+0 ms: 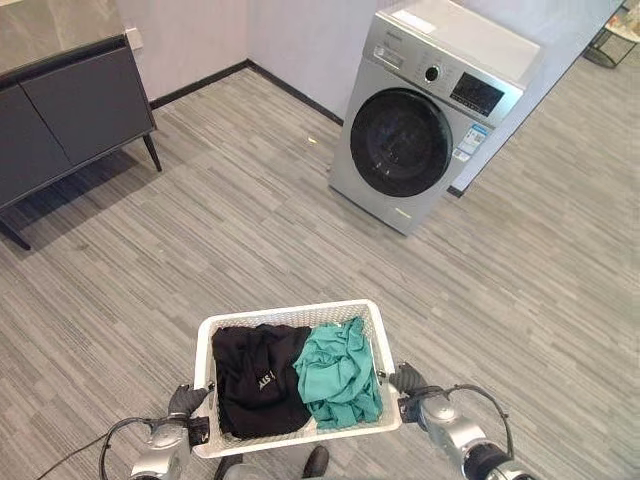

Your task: Grab the laundry basket,head to the washer,open it,put in the laundry and shut it.

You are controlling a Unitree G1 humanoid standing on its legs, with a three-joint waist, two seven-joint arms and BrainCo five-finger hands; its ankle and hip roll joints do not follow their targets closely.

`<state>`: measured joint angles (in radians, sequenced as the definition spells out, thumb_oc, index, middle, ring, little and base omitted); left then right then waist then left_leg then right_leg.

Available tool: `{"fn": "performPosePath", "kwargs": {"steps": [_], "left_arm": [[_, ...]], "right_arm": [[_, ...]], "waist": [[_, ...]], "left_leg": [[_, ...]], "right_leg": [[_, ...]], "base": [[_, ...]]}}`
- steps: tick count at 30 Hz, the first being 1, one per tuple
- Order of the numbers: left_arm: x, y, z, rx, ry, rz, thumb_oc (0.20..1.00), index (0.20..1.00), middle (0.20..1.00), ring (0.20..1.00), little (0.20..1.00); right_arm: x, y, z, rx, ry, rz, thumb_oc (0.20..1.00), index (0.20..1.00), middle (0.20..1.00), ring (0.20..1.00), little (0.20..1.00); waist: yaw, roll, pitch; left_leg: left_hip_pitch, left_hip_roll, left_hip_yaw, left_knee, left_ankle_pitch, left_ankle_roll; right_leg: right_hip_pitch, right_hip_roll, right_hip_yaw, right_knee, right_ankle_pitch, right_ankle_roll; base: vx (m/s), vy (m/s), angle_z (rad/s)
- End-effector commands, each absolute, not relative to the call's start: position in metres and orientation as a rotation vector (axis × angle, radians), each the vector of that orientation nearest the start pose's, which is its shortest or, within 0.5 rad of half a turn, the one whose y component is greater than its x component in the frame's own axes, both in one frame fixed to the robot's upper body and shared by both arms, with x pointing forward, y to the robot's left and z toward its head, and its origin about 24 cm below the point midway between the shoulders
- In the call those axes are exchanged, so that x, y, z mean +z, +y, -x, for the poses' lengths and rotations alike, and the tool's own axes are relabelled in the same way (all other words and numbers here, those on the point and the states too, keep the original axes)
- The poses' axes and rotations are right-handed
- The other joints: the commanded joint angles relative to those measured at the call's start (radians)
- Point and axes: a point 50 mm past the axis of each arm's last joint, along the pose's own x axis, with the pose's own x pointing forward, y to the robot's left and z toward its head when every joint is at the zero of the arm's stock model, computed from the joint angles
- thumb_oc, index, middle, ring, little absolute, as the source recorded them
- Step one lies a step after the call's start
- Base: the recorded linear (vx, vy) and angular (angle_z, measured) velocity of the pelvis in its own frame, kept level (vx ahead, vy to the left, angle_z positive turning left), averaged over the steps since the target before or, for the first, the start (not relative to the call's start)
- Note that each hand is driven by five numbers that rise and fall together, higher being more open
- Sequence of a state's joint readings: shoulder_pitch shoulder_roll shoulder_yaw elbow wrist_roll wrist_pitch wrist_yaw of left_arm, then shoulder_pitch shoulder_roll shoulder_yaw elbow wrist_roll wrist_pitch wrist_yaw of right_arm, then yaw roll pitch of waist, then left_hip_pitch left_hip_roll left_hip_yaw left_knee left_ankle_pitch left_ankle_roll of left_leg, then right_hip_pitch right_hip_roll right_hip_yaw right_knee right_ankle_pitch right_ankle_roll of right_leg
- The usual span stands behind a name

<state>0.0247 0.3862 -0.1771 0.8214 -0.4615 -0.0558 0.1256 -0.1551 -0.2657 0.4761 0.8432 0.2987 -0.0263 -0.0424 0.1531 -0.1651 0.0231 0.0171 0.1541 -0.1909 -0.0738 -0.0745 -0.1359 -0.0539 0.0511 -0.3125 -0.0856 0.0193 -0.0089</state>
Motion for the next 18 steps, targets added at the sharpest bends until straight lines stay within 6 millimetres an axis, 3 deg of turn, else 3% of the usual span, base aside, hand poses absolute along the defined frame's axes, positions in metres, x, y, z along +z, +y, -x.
{"fn": "performPosePath", "kwargs": {"steps": [1, 4, 6, 7, 8, 9, 10, 12, 15, 18], "left_arm": [[-0.101, 0.278, -0.169, 0.343, 0.742, -0.020, 0.200, 0.200, 0.200, 0.200, 0.200], [-0.101, 0.280, -0.168, 0.366, 0.738, 0.004, 0.200, 0.200, 0.200, 0.200, 0.200], [-0.098, 0.277, -0.174, 0.363, 0.714, 0.019, 0.200, 0.200, 0.200, 0.200, 0.200], [-0.093, 0.269, -0.185, 0.340, 0.677, 0.030, 0.200, 0.200, 0.200, 0.200, 0.200], [-0.093, 0.269, -0.186, 0.340, 0.676, 0.030, 0.200, 0.200, 0.200, 0.200, 0.200], [-0.088, 0.257, -0.195, 0.297, 0.646, 0.059, 0.200, 0.200, 0.200, 0.200, 0.200], [-0.087, 0.256, -0.197, 0.287, 0.640, 0.062, 0.200, 0.200, 0.200, 0.200, 0.200], [-0.088, 0.257, -0.195, 0.281, 0.650, 0.049, 0.200, 0.200, 0.200, 0.200, 0.200], [-0.089, 0.261, -0.192, 0.299, 0.658, 0.045, 0.200, 0.200, 0.200, 0.200, 0.200], [-0.089, 0.263, -0.190, 0.306, 0.659, 0.043, 0.200, 0.200, 0.200, 0.200, 0.200]], "right_arm": [[-0.076, -0.163, -0.242, 0.157, 0.537, 0.093, 0.200, 0.200, 0.200, 0.200, 0.200], [-0.069, -0.159, -0.249, 0.178, 0.503, 0.108, 0.200, 0.200, 0.200, 0.200, 0.200], [-0.062, -0.162, -0.256, 0.167, 0.470, 0.117, 0.200, 0.200, 0.200, 0.200, 0.200], [-0.054, -0.170, -0.262, 0.150, 0.438, 0.140, 0.200, 0.200, 0.200, 0.200, 0.200], [-0.054, -0.170, -0.262, 0.150, 0.437, 0.140, 0.200, 0.200, 0.200, 0.200, 0.200], [-0.045, -0.174, -0.270, 0.149, 0.408, 0.163, 0.200, 0.200, 0.200, 0.200, 0.200], [-0.044, -0.176, -0.271, 0.149, 0.410, 0.168, 0.200, 0.200, 0.200, 0.200, 0.200], [-0.047, -0.181, -0.269, 0.135, 0.435, 0.177, 0.200, 0.200, 0.200, 0.200, 0.200], [-0.051, -0.184, -0.269, 0.124, 0.457, 0.186, 0.200, 0.200, 0.200, 0.200, 0.200], [-0.055, -0.181, -0.267, 0.126, 0.475, 0.190, 0.200, 0.200, 0.200, 0.200, 0.200]], "waist": [[0.040, -0.029, 0.007], [0.050, -0.030, 0.016], [0.054, -0.028, 0.047], [0.058, -0.036, 0.102], [0.050, -0.038, 0.097], [0.065, -0.069, 0.121], [0.072, -0.079, 0.127], [0.074, -0.097, 0.140], [0.076, -0.098, 0.142], [0.088, -0.098, 0.145]], "left_leg": [[0.003, -0.012, -0.029, -0.013, 0.097, 0.089], [-0.010, 0.003, -0.030, -0.012, 0.118, 0.078], [-0.058, 0.005, -0.023, 0.074, 0.136, 0.061], [-0.202, -0.047, -0.011, 0.403, 0.167, 0.033], [-0.217, -0.052, -0.018, 0.411, 0.169, 0.034], [-0.318, -0.133, 0.007, 1.107, 0.092, 0.059], [-0.333, -0.150, 0.009, 1.215, 0.097, 0.074], [-0.377, -0.187, -0.055, 1.526, 0.101, 0.108], [-0.403, -0.144, -0.101, 1.483, 0.128, 0.125], [-0.432, -0.139, -0.140, 1.435, 0.151, 0.133]], "right_leg": [[-0.006, -0.032, -0.048, 0.004, 0.002, 0.113], [-0.020, -0.018, -0.052, -0.002, -0.006, 0.108], [-0.021, -0.012, -0.051, -0.002, -0.017, 0.098], [-0.024, -0.033, -0.053, -0.002, -0.007, 0.081], [-0.031, -0.036, -0.059, -0.002, -0.005, 0.082], [-0.032, -0.059, -0.040, 0.007, -0.025, 0.028], [-0.028, -0.058, -0.026, 0.006, -0.026, 0.020], [-0.013, -0.070, 0.021, 0.013, -0.021, 0.008], [0.005, -0.075, 0.060, 0.009, -0.024, 0.010], [0.018, -0.079, 0.084, 0.008, -0.023, 0.015]], "base": [[0.00, 0.000, 0.00], [0.00, -0.047, -0.06], [-0.08, -0.074, 0.06], [-0.16, -0.035, 0.43], [-0.14, -0.070, 0.71], [-0.02, -0.067, 0.48], [0.00, -0.092, -0.47], [0.03, 0.003, -0.83], [0.02, 0.068, -0.15], [0.02, 0.052, -0.43]]}}
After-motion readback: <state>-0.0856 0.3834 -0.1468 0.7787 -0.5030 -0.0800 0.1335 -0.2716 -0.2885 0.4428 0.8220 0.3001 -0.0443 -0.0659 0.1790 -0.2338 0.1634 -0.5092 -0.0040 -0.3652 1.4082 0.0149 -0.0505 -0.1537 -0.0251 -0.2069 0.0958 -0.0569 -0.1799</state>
